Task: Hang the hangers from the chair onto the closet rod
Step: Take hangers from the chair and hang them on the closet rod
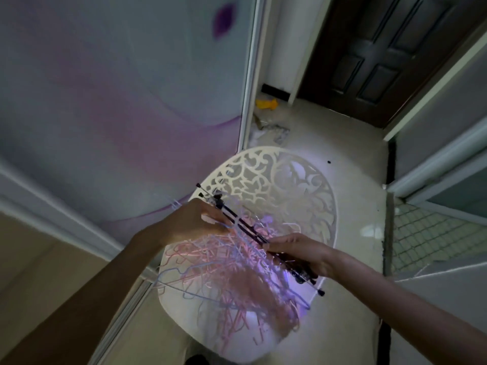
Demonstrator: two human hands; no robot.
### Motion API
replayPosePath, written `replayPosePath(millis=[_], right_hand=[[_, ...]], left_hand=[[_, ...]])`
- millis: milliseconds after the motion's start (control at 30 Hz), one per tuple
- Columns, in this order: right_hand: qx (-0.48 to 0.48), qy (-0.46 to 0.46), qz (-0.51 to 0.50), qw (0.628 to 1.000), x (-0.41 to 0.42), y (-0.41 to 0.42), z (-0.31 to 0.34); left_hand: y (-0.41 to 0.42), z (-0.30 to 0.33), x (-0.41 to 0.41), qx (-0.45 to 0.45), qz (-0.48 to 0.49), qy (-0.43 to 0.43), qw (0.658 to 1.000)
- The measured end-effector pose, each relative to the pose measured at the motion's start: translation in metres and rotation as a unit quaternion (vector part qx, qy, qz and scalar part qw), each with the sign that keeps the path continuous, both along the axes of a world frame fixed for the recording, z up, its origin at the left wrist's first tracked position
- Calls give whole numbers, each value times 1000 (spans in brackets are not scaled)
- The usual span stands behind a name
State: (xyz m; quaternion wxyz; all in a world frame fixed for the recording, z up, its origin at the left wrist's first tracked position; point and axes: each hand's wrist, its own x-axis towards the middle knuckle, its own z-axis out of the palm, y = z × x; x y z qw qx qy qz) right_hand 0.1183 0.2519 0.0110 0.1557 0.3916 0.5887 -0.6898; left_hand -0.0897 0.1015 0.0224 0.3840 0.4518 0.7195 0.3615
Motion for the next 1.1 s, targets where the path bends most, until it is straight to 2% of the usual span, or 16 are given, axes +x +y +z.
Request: replayPosePath(millis=[67, 267, 433, 700, 900, 1033, 1100], right_hand=[[-21, -13, -9, 1000, 3, -17, 20], [-90, -10, -42, 995, 9, -67, 65], [-121, 34, -28, 992, -1, -130, 92], [-111, 62, 106, 986, -21, -261, 132], [-88, 93, 131, 983, -23, -373, 181], [-17, 131, 167, 977, -29, -427, 209], [-19, 154, 171, 973, -36, -450, 226]], left_hand=[[-12, 14, 10, 26, 31, 35, 999], [-72, 27, 34, 70, 150, 53, 985], [-129, 45, 49, 110, 308, 103, 939], [-264, 93, 56, 70, 393, 80, 913], [-366, 142, 71, 25, 499, 85, 862], [-422, 171, 74, 35, 539, 82, 838], [-445, 185, 74, 57, 576, 60, 813]])
